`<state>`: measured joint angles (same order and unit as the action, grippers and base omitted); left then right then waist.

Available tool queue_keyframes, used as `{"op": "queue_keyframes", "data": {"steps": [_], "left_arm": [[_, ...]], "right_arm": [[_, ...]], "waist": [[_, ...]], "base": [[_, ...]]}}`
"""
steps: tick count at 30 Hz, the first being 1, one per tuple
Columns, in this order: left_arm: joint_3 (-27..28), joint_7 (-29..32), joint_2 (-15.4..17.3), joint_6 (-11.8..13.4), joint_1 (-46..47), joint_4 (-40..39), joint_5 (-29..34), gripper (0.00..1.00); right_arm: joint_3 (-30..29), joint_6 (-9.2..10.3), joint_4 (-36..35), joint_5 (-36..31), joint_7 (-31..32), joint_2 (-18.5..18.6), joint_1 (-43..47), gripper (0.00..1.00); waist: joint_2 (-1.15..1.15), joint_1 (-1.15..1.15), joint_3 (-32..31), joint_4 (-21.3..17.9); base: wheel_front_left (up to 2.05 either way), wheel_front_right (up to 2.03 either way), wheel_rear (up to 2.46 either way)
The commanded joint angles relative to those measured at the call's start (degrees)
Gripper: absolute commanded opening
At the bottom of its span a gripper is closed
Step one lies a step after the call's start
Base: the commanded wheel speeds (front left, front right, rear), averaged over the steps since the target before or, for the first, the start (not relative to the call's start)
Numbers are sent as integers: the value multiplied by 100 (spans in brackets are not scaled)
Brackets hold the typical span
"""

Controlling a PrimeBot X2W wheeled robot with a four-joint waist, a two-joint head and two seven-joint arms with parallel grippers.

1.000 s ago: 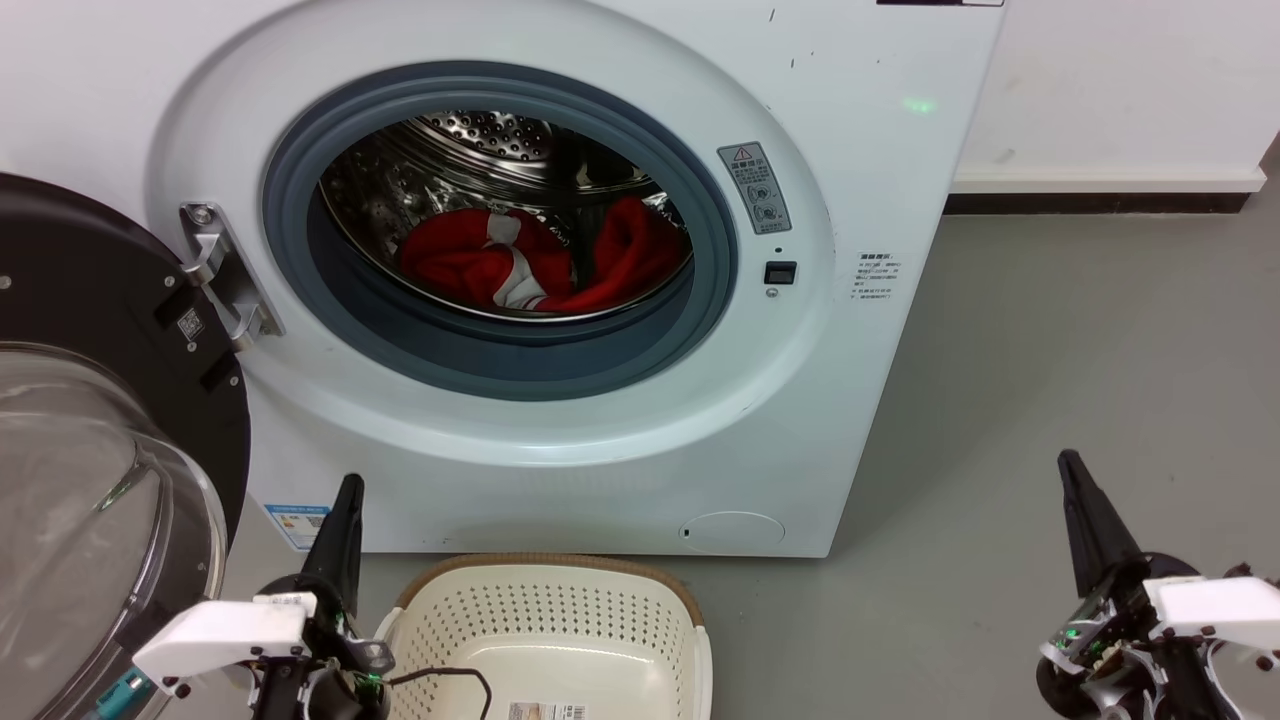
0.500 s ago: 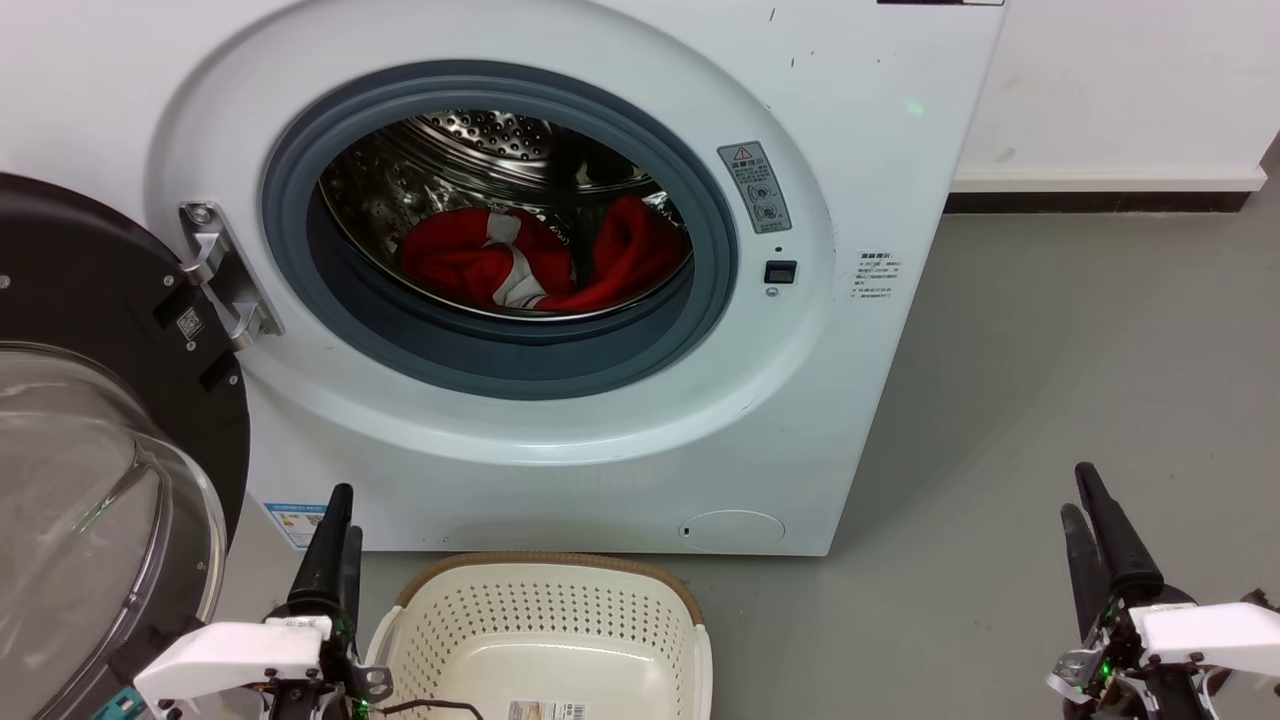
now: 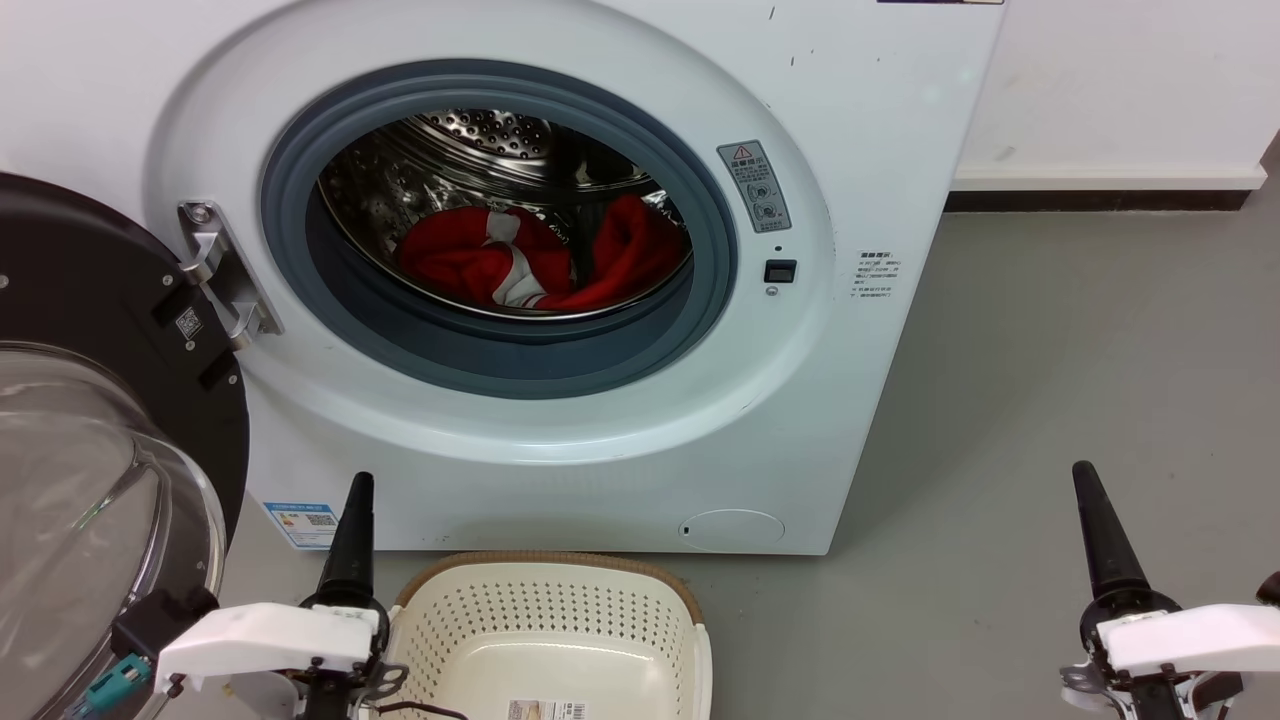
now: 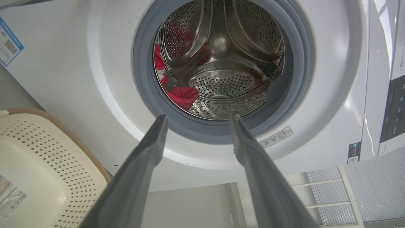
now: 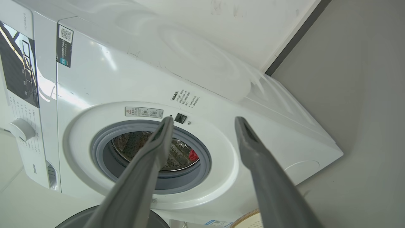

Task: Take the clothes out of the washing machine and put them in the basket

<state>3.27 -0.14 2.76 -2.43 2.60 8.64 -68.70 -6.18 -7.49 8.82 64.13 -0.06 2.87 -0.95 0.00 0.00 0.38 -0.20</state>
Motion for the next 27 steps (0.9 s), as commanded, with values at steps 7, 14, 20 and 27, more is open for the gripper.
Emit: {"op": "queue_keyframes", "data": {"steps": [7, 14, 20, 27], "left_arm": [[-172, -182, 12, 181, -9, -271, 924, 100], [-324, -328, 12, 281, -67, -392, 1643, 100], [-411, -465, 13, 359, -146, -513, 2225, 100], [-486, -591, 13, 408, -204, -599, 2758, 100]], "right_arm": [[82, -1, -313, -933, -188, 9, 50, 100], [148, -1, -517, -1755, -333, 9, 153, 100], [170, -1, -658, -2389, -469, 8, 259, 100], [199, -1, -771, -3020, -596, 8, 341, 100]], "waist": [[0, 0, -4, 0], [0, 0, -5, -3], [0, 0, -8, -7], [0, 0, -14, -10]], "base": [[0, 0, 0], [0, 0, 0], [0, 0, 0], [0, 0, 0]]}}
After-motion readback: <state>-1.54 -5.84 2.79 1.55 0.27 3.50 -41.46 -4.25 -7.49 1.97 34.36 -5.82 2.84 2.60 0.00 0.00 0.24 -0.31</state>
